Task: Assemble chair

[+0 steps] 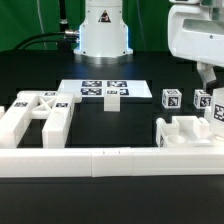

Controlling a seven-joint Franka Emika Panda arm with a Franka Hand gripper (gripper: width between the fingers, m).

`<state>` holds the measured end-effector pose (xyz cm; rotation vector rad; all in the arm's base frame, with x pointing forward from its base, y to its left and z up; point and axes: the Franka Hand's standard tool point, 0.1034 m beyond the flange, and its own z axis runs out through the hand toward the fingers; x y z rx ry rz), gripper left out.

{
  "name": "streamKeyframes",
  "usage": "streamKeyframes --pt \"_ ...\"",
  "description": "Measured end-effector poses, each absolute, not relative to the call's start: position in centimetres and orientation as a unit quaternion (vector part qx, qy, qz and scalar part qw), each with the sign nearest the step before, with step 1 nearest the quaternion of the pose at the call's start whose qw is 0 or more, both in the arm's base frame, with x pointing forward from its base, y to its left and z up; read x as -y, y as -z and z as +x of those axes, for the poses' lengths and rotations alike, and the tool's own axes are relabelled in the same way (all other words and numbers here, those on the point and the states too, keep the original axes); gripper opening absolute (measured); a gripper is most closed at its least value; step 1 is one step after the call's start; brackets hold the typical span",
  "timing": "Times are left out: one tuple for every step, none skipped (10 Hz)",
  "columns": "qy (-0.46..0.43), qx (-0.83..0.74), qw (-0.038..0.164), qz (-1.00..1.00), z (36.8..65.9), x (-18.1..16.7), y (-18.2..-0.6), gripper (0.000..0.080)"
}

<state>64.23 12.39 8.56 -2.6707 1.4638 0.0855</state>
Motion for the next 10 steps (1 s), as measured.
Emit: streamKeyframes --pt "-0.024 -0.47 0.05 -0.881 64.35 -12.66 -8.7 0.0631" --pt "-0.021 -0.411 0.051 -0.91 64.34 -12.54 -8.63 0.0644" --pt "-0.02 -0.393 0.051 -0.918 64.34 -12.56 -8.62 0.0644" --pt "-0.017 -0.337 0.052 -0.94 64.34 -12.53 -8.61 0.0648" --pt "-0.014 -0.275 0.053 -0.96 64.34 -12.53 -8.61 0.0648" --pt "-0.011 -0.231 0.051 -0.972 64.28 -12.61 -8.62 0.0648" --pt "-0.006 -0.179 0.047 -0.983 64.33 -12.59 -8.85 0.0648" --pt "0.001 -0.116 0.043 -0.992 64.34 -12.57 -9.16 0.0648" --pt "0.001 -0.098 0.043 -0.994 64.29 -12.53 -9.06 0.0648" --pt "0.003 -0.052 0.043 -0.998 64.28 -12.46 -9.0 0.0648"
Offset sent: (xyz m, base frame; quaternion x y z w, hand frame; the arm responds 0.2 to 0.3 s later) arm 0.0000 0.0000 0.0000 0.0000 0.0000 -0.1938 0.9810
